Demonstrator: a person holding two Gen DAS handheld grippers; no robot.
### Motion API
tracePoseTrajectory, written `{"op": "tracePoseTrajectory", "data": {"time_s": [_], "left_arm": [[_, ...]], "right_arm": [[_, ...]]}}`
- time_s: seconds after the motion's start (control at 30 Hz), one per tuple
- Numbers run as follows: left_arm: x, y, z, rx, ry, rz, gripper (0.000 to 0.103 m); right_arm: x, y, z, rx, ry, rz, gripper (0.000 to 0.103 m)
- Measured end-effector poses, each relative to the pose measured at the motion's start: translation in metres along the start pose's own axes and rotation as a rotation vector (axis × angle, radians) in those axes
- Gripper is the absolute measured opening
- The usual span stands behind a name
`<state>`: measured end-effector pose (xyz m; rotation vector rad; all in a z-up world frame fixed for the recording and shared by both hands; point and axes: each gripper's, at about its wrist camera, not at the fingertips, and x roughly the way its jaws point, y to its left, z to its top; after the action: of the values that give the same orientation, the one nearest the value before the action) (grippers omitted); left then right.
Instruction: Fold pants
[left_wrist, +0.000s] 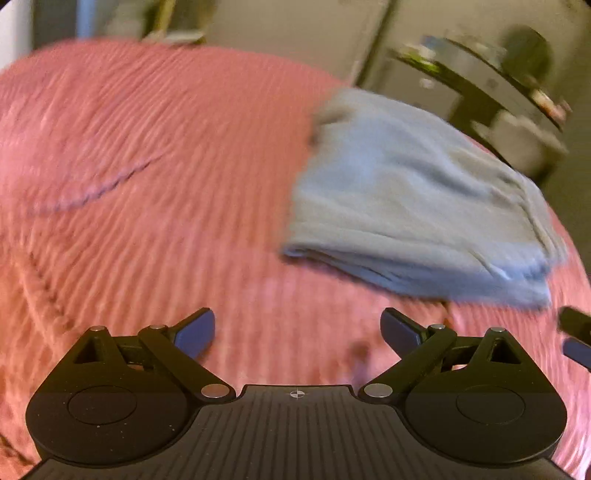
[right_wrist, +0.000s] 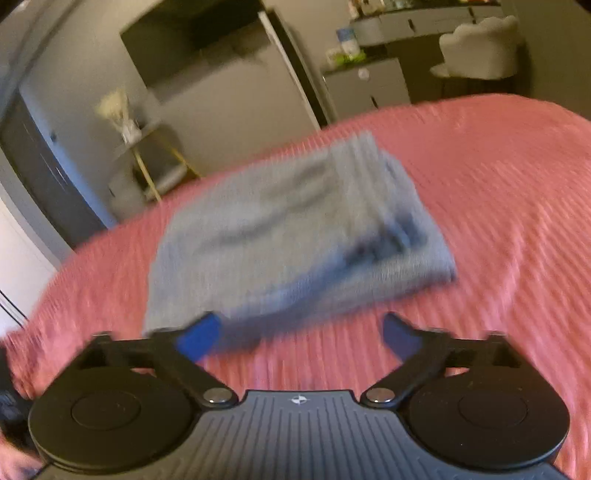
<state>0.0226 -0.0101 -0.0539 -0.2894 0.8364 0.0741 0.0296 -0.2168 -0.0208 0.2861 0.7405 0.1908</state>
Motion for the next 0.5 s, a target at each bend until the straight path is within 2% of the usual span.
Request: {"op": "tracePoseTrajectory", "data": {"time_s": [0.07,0.13,0.23,0.3,0.4,0.5], "left_arm": [[-0.012,-0.017,-0.010,0.059,-0.016,0.026,0.100],[-0.021,-0.024,-0.025,0.095,0.007,0.029,0.100],[-0.031,-0.038,-0.034,0.146,0.042,0.034,0.100],[-0.044,-0.045,-0.043,0.166,0.032,0.058,0.100],[-0.051,-0.049,-0.038,0.174,-0.025,0.051,0.101],[-0.050,-0.048,-0.036,0.190,-0.055,0.086,0.101]], "right_arm": [[-0.004,0.003,-0.019,-0.002,0.039,-0.029,0.097],[-0.011,0.008,-0.039,-0.016,0.091,-0.088,0.097],[-0.017,0.017,-0.043,-0.049,0.120,-0.234,0.097],[-0.014,0.020,-0.043,-0.097,0.146,-0.309,0.097],[0.003,0.020,-0.046,-0.170,0.236,-0.331,0.097],[-0.003,0.021,-0.050,-0.143,0.192,-0.314,0.097]]}}
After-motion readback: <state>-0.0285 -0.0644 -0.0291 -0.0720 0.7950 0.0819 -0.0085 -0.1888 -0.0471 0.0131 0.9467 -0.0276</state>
